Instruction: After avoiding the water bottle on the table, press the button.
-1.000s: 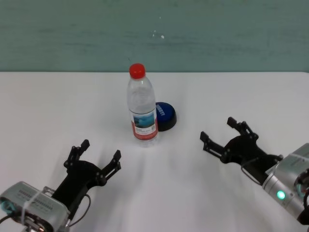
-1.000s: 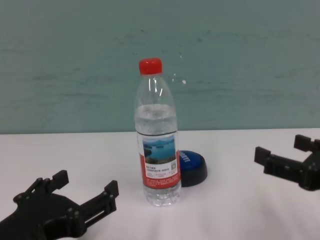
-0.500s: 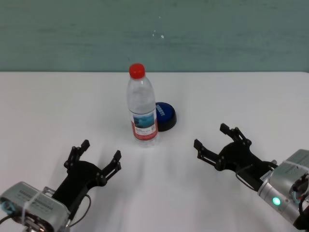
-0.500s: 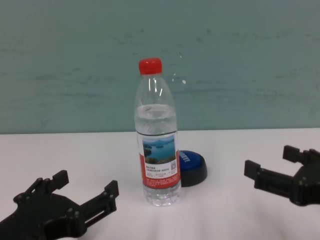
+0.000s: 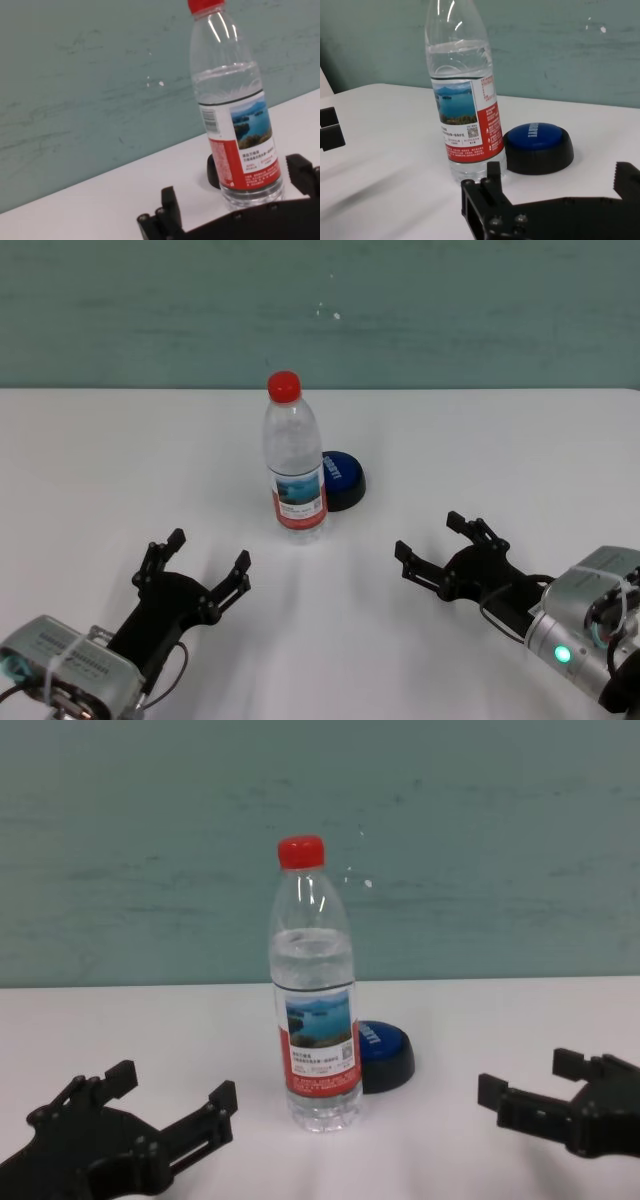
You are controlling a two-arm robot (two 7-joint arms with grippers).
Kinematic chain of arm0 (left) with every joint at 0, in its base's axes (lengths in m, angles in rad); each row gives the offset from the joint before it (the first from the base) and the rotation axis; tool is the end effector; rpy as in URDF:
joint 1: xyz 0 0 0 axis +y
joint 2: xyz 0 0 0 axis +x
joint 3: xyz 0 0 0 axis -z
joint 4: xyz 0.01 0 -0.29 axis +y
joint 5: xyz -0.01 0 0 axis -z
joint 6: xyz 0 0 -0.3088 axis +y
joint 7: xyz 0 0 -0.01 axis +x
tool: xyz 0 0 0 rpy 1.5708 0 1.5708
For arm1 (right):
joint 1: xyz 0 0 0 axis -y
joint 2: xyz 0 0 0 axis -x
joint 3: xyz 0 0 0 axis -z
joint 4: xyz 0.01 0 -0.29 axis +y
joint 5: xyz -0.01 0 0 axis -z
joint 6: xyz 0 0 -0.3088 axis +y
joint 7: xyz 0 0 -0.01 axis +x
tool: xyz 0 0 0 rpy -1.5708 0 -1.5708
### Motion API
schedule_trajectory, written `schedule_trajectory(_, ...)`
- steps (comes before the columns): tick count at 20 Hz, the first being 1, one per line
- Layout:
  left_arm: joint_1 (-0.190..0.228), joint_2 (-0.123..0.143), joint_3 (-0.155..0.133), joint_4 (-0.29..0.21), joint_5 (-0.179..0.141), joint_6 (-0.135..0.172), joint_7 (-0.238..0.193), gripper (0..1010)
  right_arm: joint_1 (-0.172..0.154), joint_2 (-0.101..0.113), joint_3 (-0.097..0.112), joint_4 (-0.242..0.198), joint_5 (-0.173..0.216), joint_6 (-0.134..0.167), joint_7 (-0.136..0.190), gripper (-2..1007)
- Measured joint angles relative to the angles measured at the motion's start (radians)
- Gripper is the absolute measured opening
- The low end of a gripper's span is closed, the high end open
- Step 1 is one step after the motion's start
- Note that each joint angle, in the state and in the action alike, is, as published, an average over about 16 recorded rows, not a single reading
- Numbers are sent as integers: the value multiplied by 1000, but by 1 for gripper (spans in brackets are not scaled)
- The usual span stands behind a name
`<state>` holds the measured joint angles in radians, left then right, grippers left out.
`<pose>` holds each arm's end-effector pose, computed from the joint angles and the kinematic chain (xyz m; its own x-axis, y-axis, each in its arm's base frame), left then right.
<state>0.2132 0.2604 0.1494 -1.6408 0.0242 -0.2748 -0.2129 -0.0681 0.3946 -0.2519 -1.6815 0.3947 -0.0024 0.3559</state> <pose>0.2583 0.0235 -0.3407 0.4029 0.8795 0.2531 -0.9050 0.4241 -0.0328 0.2981 -0.0263 -0.2967 0.5876 -0.8076 -0.0493 0.8067 0.5895 -0.0418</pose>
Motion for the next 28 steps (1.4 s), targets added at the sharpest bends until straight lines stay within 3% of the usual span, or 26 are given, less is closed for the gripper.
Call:
schedule_trajectory(5,0,0,0,0,0,0,0,1000,5,4,-5,6,17,0,6,1004)
schedule_trajectory(18,0,0,0,0,0,0,0,1000,-2,8,-2,10,46,-73,30,1004)
schedule_trajectory(28,0,0,0,0,0,0,0,1000,-3,10,-1,10,48,-86,32,1004)
